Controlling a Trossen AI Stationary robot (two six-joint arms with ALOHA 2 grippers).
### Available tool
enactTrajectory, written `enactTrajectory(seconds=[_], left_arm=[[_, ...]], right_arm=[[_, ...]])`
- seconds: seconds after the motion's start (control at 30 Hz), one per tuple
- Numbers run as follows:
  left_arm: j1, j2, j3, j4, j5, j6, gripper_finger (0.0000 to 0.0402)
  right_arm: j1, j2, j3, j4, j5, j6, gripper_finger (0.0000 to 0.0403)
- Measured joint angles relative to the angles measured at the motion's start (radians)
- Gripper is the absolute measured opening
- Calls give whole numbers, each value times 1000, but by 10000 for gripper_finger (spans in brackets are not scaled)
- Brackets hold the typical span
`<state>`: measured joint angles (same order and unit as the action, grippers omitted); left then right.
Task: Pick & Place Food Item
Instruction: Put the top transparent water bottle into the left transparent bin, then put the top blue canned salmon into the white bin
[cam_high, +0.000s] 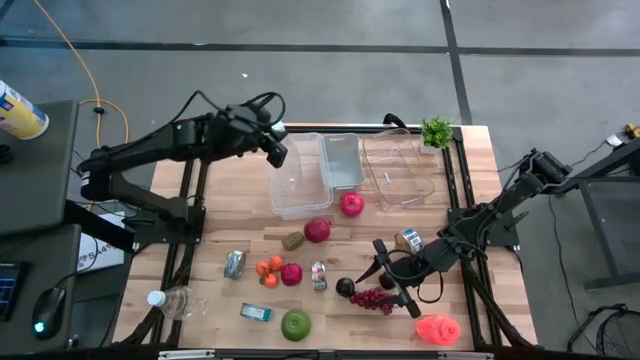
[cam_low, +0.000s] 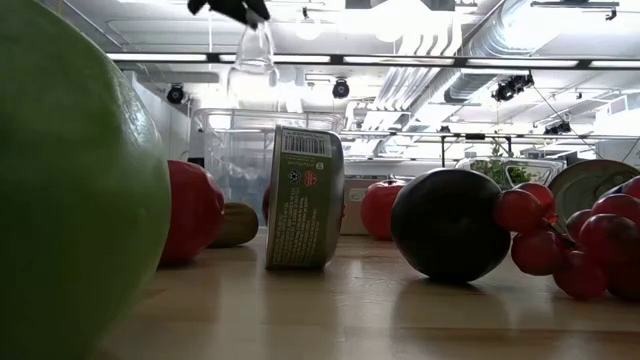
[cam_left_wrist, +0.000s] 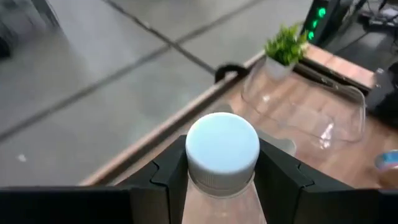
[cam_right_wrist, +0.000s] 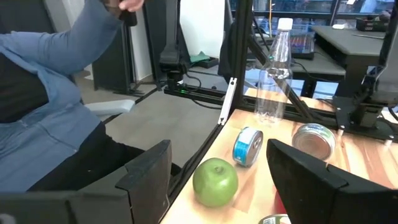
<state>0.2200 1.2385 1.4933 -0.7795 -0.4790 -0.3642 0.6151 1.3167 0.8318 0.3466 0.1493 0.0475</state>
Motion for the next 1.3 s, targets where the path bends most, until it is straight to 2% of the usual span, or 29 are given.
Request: enactTrajectory(seconds=[0.43,0.7,1.0,1.1,1.3], left_arm=[[41,95,0,-51,-6,30,139],[41,141,0,-52,-16,61,175],[18,155,0,-51,-19,66,181],[5,144,0,-47,-42,103,181],[-41,92,0,-26,-157,135,182]], right_arm=[[0,0,0,-3,0,0,252],[0,0,0,-14,0,0,252],[0,0,0,-20,0,1,252],[0,0,0,-21,0,1,252],[0,0,0,-25,0,1,252]])
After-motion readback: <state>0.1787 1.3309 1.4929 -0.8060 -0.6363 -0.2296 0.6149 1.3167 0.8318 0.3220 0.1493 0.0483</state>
